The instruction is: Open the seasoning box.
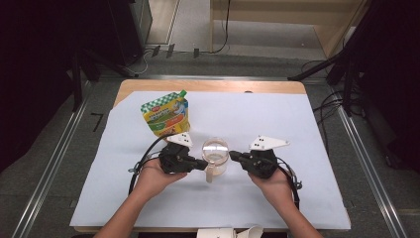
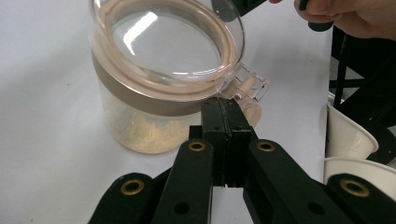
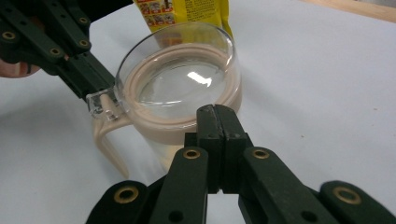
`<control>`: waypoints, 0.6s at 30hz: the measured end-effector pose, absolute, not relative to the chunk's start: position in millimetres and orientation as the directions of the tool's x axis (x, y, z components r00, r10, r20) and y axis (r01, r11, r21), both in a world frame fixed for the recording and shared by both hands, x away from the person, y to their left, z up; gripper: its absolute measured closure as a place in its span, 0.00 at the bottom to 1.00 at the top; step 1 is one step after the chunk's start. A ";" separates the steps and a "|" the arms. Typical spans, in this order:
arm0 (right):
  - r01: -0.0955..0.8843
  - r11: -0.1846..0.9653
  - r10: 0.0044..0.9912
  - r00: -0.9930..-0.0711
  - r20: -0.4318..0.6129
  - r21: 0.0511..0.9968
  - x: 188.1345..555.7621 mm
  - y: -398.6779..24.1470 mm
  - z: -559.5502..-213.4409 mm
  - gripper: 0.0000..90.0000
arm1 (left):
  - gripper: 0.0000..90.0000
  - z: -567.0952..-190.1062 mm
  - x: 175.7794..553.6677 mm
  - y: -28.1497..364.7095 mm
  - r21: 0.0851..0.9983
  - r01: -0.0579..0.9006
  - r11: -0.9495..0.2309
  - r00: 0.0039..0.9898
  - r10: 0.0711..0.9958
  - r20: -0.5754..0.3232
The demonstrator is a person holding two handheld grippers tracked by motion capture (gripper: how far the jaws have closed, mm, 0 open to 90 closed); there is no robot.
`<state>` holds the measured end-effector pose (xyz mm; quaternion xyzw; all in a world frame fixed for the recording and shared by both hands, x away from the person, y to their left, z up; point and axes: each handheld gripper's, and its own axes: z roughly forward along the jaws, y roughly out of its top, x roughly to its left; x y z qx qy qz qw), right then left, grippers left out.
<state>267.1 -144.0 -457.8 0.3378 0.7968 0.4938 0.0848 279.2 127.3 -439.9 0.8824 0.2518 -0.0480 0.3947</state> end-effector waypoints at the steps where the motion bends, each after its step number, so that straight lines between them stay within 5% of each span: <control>1: 0.460 0.286 0.627 -0.753 0.198 0.841 267.9 -144.8 -458.0 1.00 | 1.00 -440.0 278.7 126.3 0.673 0.479 -0.563 0.871 0.402 -0.283; 18: 0.492 0.284 0.656 -0.726 0.207 0.823 268.8 -155.7 -454.0 1.00 | 0.95 -440.0 268.8 96.5 0.663 0.449 -0.599 0.893 0.327 -0.308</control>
